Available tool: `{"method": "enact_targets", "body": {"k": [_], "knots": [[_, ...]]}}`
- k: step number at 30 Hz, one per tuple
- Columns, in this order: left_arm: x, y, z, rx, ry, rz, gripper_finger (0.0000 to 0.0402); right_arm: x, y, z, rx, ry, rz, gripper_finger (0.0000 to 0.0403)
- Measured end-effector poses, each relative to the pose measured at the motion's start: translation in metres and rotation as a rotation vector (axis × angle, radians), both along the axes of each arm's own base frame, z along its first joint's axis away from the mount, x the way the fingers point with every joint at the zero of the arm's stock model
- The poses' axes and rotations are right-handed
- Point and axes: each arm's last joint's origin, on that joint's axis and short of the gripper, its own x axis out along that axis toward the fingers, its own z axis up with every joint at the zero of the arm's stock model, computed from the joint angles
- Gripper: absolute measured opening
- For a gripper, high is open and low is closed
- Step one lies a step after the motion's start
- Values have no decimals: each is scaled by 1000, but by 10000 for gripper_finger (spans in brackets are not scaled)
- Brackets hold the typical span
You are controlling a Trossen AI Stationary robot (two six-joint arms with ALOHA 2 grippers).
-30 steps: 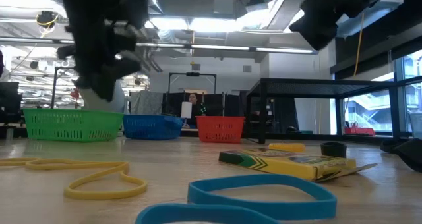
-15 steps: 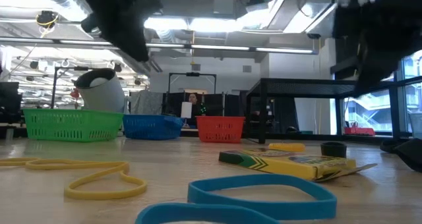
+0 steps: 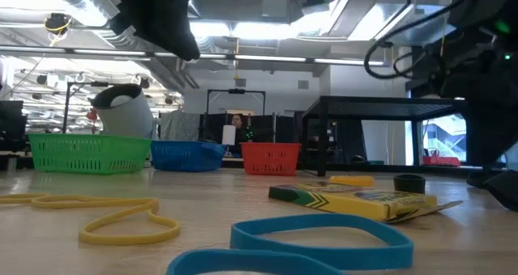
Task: Pick & Place Office Desk Supplies
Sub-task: Put the black rubber band into the red bin
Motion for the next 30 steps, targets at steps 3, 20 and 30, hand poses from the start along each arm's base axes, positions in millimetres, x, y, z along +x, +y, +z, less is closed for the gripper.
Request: {"method": "enact_targets", "body": {"k": [3,20,30], "knots": [[2,0,1,15,0,-19,75,-2,-1,-4,-24,-1,28,174],[4,-1,2,38,-6,-32,75,-13,-8,-33,-67,-18,93,174],[4,-1,2,40,-4,-33,75,-12,-9,-33,-112,-34,114,99]]}}
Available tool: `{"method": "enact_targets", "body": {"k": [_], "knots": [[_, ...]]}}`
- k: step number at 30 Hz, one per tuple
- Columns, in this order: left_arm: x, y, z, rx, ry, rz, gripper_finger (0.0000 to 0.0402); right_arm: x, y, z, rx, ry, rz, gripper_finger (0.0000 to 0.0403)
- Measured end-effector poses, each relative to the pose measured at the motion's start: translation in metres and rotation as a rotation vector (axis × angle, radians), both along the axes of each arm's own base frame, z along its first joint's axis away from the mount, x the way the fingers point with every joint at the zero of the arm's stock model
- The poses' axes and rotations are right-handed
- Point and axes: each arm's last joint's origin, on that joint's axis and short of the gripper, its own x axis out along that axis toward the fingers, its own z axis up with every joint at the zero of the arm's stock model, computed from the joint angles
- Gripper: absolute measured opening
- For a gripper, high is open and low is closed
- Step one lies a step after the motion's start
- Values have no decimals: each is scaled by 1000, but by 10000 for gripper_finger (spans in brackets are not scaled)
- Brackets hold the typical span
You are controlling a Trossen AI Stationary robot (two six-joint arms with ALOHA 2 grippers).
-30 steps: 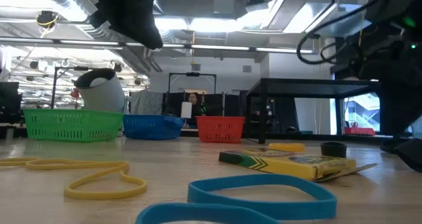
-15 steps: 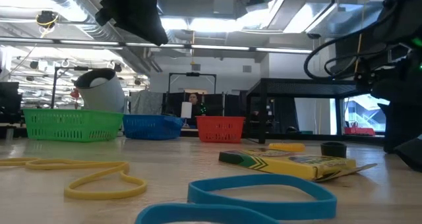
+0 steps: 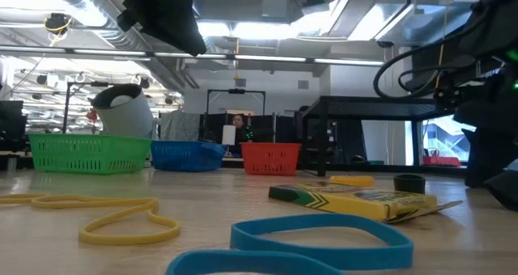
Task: Pick & Place Office Desk Supplies
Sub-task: Put the black rubber band into the red bin
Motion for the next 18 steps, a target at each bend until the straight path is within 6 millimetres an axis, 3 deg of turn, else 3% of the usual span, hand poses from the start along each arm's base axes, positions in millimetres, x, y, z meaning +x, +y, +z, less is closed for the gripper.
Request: {"method": "enact_targets", "body": {"k": [6,14,18], "knots": [[0,0,0,4,5,-4,75,0,0,0,-19,3,19,12],[0,0,0,4,5,-4,75,0,-1,1,-59,7,31,8],[0,0,0,5,5,-4,75,14,4,16,-83,-51,83,8]]}}
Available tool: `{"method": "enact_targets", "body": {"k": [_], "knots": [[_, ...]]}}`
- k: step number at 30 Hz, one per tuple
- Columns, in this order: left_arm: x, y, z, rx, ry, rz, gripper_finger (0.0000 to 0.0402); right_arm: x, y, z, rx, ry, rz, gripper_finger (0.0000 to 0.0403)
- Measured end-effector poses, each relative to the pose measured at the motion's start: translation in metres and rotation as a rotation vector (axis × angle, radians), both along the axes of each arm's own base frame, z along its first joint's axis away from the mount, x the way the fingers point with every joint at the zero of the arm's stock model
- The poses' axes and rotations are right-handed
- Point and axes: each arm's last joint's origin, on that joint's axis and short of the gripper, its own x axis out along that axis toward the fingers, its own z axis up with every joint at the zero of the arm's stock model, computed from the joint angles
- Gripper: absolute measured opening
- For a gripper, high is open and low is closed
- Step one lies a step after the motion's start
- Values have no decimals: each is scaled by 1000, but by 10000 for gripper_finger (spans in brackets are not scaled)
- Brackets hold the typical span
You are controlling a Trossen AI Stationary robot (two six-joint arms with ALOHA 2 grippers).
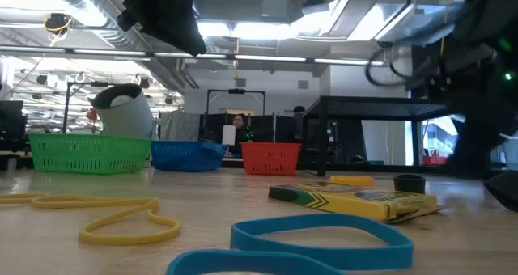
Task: Pick & Place Office Desk Supplies
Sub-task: Put the black rubber band into the red bin
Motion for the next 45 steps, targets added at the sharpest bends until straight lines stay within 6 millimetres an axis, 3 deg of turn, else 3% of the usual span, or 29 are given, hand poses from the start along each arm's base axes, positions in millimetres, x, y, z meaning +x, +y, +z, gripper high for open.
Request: {"method": "enact_targets", "body": {"k": [6,10,16,21,28,36,45], "knots": [[3,-1,2,36,18,-52,75,31,12,35,-86,-199,127,9],[12,-6,7,50,-10,-141,75,53,27,54,-112,-422,343,8],[24,-13,17,45,-66,-296,85,64,47,76,-92,-643,636,8],[36,-21,17,40,-96,-435,124,65,53,82,-106,-691,742,9],[70,-38,-7,224,-92,-637,177,66,58,87,-67,-757,872,10],[98,-48,-30,487,-131,-733,187,66,63,91,7,-812,1020,11],[116,-54,-37,525,-374,-925,187,66,64,92,-14,-816,1094,11]]}}
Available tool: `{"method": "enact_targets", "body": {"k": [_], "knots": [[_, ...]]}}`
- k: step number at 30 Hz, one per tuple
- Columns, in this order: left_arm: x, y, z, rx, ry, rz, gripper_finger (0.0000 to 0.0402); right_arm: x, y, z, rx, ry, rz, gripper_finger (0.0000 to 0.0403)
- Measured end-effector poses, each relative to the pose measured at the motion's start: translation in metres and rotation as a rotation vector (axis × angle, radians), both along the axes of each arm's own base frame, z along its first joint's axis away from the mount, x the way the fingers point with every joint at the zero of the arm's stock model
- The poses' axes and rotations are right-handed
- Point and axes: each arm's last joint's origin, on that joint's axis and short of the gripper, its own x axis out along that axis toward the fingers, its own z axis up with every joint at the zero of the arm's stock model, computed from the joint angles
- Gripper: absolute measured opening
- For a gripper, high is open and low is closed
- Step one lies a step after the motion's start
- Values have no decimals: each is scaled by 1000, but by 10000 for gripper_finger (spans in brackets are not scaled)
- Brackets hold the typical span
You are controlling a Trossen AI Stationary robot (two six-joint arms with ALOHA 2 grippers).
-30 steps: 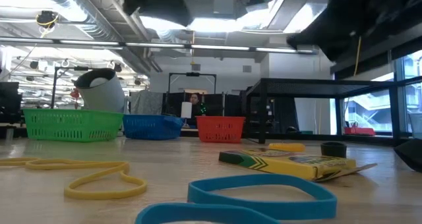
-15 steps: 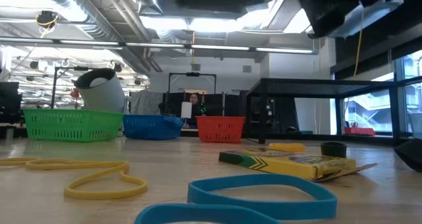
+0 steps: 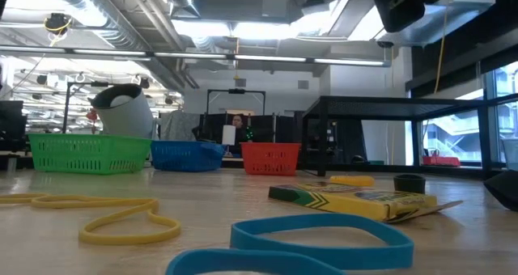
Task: Pick & Place Office Desk Supplies
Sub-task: Put the black rubber band into the red bin
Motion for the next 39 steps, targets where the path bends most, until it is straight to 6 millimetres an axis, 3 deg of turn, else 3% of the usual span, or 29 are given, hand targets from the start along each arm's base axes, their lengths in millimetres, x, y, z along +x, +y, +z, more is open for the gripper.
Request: {"method": "enact_targets", "body": {"k": [7,13,33,39], "knots": [[7,10,-2,-33,-56,-23,187,0,2,0,-10,-17,74,11],[11,16,-3,-134,-40,-189,187,4,5,-3,-31,-38,87,11],[11,17,-4,-217,-21,-202,186,8,7,-3,-36,-82,91,11],[11,16,-4,-204,-19,-246,158,8,6,-3,-39,-88,88,11]]}}
